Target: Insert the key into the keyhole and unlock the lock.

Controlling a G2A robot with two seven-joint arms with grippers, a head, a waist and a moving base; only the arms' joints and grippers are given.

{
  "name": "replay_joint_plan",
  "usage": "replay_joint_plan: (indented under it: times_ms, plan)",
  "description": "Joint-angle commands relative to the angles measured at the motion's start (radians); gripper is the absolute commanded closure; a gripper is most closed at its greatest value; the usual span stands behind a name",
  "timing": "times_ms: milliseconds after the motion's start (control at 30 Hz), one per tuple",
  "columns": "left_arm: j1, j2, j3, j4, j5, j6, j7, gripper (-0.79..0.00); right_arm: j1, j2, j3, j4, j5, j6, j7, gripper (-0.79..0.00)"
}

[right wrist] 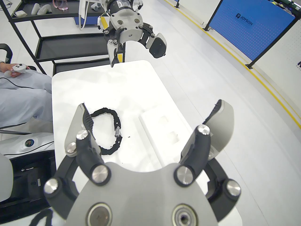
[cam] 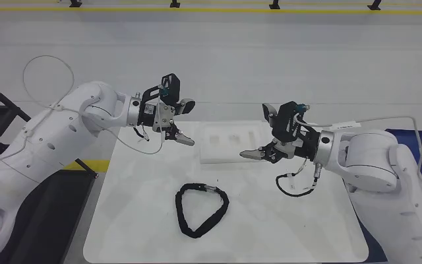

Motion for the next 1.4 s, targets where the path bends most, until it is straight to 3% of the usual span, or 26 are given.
replay_joint_plan:
  times_ms: [0, 267, 667, 1067, 1367]
  plan:
    - [0.000, 0.000, 0.000, 0.000, 0.000, 0.000, 0.000, -0.784, 0.000, 0.000, 0.000, 0.000, 0.000, 0.000, 0.000, -0.784]
    - [0.000, 0.000, 0.000, 0.000, 0.000, 0.000, 0.000, -0.785, -0.015, 0.000, -0.003, 0.027, -0.021, 0.022, -0.020, -0.785]
    - [0.000, 0.000, 0.000, 0.000, 0.000, 0.000, 0.000, -0.785, 0.020, -0.015, -0.126, 0.264, -0.034, 0.100, 0.003, -0.785]
    - [0.000, 0.000, 0.000, 0.000, 0.000, 0.000, 0.000, -0.785, 0.149, -0.069, -0.331, 0.555, -0.111, 0.262, 0.015, -0.785]
    - [0.000, 0.000, 0.000, 0.000, 0.000, 0.000, 0.000, -0.785, 0.225, -0.123, -0.413, 0.761, 0.003, 0.444, 0.010, -0.785]
